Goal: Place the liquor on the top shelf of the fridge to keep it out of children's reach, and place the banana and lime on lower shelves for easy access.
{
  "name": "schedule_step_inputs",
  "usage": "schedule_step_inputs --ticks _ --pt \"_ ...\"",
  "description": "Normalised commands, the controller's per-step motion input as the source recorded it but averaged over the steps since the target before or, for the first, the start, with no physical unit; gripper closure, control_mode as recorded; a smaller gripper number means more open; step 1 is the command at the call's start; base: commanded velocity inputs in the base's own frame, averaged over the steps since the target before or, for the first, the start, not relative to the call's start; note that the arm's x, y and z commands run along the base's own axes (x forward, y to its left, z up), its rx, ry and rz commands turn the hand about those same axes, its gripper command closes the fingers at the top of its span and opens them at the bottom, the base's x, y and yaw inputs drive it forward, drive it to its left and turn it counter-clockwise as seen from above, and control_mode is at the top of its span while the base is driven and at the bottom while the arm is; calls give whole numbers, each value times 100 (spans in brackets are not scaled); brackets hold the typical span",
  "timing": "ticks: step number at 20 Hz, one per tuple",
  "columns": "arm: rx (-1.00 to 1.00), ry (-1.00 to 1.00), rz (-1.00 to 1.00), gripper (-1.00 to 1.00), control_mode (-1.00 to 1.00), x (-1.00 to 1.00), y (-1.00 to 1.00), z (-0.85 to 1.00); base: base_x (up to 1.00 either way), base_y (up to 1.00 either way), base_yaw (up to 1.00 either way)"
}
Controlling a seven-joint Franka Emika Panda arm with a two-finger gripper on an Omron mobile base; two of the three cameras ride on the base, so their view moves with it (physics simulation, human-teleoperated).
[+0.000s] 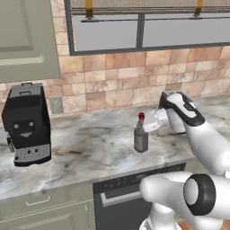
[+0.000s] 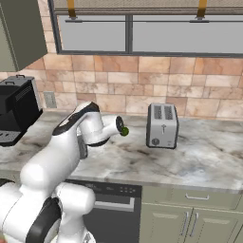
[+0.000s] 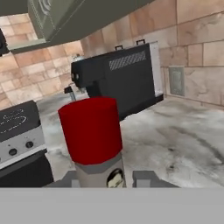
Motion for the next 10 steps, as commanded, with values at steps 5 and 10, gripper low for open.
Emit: schedule_step_inputs --ticks 5,10 --pt "-21 0 -23 100 -100 -47 -69 81 0 0 0" --pt "-30 0 -34 100 -100 -57 -25 60 0 0 0"
